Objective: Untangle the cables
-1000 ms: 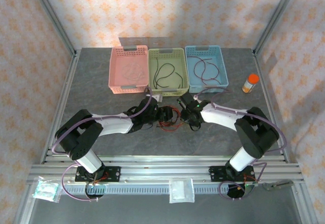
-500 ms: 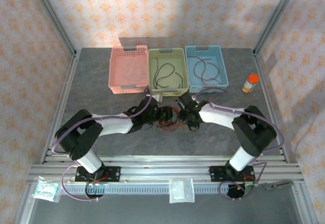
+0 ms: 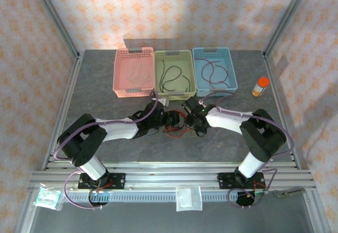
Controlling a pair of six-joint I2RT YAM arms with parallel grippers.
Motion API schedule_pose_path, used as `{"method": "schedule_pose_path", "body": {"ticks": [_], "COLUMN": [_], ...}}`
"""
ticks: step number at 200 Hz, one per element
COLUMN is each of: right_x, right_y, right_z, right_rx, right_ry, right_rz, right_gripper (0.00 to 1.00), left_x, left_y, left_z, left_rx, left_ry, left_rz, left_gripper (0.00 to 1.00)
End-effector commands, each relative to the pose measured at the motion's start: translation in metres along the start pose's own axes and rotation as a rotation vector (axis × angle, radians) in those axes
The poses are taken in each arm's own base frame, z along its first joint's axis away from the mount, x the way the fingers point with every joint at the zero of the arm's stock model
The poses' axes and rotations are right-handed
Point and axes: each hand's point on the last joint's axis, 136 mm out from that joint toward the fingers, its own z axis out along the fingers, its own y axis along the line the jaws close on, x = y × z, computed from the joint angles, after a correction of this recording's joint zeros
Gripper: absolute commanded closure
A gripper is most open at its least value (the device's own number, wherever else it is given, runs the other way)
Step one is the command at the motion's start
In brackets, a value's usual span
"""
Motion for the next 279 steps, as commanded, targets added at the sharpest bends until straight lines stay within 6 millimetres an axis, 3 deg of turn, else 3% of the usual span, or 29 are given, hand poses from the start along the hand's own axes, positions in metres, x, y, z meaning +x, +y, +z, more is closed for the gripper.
{"method": "schedule_pose_path", "body": {"ticks": [1,55,93,158,219,279], "right_x": [-0.003,-0.003,-0.012,-0.048,-0.083,-0.103], "right_y": [-0.001,-0.002,0.011,0.050,0.055,0.060], "right_z": [0.004,0.009,-0.008,-0.087,-0.174,-0.257], "right_rx": [0.036,0.037,-0.046,-0.244,-0.302,-0.401], "right_ry": [-0.020,-0.025,-0.076,-0.262,-0.499,-0.698], "right_rz": [-0.017,-0.013,-0.006,-0.157,-0.236,-0.298], "right_gripper": [0.78,0.88,0.95,1.00,1.00,1.00], "left_x": [-0.007,-0.005,0.001,0.016,0.027,0.046], "left_y": [-0.002,0.004,0.008,0.023,0.038,0.059], "left_z": [-0.005,-0.006,-0.003,-0.003,0.000,0.006], "left_rx": [-0.012,-0.032,-0.036,-0.065,-0.103,-0.155], "left_ry": [-0.024,-0.022,-0.006,0.027,0.044,0.094], "left_rz": [0.029,0.035,0.033,0.033,0.027,0.021], "left_gripper": [0.45,0.45,0.45,0.44,0.44,0.45]}}
